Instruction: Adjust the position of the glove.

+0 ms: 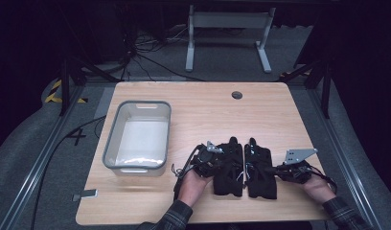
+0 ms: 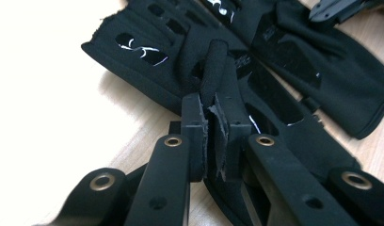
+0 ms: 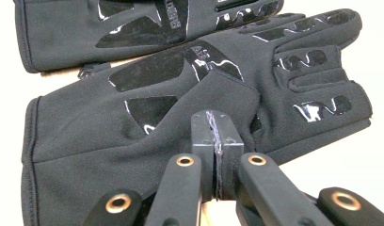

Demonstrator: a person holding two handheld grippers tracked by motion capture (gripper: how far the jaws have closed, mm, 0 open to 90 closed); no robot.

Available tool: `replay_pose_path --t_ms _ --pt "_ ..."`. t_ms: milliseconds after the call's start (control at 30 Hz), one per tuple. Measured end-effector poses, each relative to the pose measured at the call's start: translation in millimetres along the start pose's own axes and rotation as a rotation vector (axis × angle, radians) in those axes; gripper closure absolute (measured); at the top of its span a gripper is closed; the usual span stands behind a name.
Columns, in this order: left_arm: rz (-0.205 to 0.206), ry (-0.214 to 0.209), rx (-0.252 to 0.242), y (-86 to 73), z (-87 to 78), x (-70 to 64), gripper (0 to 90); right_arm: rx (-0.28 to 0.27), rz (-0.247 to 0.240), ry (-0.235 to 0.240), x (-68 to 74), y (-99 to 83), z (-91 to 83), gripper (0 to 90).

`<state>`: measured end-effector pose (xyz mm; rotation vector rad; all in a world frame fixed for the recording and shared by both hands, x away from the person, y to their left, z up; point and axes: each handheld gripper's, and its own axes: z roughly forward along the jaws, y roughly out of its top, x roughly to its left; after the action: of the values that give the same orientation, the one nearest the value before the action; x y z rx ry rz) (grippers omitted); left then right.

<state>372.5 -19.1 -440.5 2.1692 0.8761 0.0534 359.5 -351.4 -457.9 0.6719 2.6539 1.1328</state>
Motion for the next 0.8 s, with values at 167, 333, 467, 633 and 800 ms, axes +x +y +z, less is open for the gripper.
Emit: replay_pose_path --t_ms 167,333,467,633,800 --pt "0.015 0.002 -0.018 5.4 -3.2 -1.1 84.0 -0.001 -0.004 0.007 -0.3 1.7 1.9 89.9" --pt "0.029 0.005 -0.055 11.1 -7.0 -3.8 84.9 -0.001 -0.01 0.011 0.4 4.8 5.4 89.9" --pt "0.035 -0.012 -0.08 15.3 -9.6 -6.6 85.4 -0.001 -0.012 0.012 0.1 6.0 6.5 89.9" --pt "0.076 -0.018 -0.119 28.0 -11.2 -13.2 85.6 -0.005 -0.012 0.019 -0.8 8.8 9.9 89.9" --pt "0.103 -0.011 -0.123 37.1 -11.9 -16.3 85.8 -0.01 -0.006 0.024 -2.2 9.6 11.5 89.9"
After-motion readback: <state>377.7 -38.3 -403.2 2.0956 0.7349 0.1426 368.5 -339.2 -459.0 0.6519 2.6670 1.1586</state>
